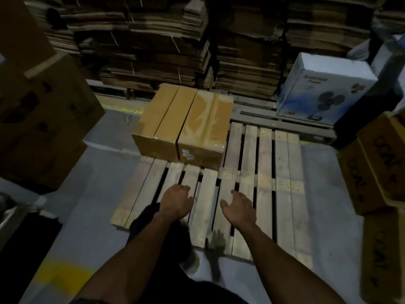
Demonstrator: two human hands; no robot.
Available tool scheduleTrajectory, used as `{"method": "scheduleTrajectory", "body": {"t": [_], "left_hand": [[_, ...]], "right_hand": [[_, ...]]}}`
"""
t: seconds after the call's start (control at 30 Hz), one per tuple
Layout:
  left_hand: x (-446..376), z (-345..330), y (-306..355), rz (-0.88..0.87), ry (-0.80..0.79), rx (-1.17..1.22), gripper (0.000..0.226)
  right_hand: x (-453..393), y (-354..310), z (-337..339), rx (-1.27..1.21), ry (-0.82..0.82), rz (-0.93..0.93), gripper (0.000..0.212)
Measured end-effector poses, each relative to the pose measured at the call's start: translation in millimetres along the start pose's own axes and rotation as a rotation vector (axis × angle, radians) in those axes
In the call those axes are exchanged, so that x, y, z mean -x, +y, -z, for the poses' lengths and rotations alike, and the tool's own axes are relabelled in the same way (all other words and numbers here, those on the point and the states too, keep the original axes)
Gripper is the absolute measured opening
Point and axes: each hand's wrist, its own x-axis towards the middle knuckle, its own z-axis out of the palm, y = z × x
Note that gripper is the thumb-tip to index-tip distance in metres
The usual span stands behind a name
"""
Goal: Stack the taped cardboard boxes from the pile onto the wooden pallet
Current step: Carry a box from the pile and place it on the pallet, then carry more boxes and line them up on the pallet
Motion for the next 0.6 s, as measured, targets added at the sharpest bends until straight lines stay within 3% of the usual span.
{"method": "scheduleTrajectory", "body": {"t": [0.27,0.37,0.47,0.6], "left_hand": [[76.7,10.3,-16.8,0.035,-0.01,0.083,0.038],[89.5,10.8,-29.4,-0.003,-0.007,0.131,0.03],[103.8,11.5,-38.5,-0.068,-0.053,0.133,0.045],[115.5,12.9,-38.8,-0.196,-0.064,0.11,0.044]], "right_hand": [[78.3,-6.5,-21.9,-0.039,0.052,-0.033,0.068],[99.8,-10.7,-32.7,-0.055,0.112,-0.068,0.067],[125.7,-14.5,-42.9,-0.093,0.17,-0.118,0.065],[156.2,-12.3,-59.1,-0.129,0.22,-0.198,0.067]]}}
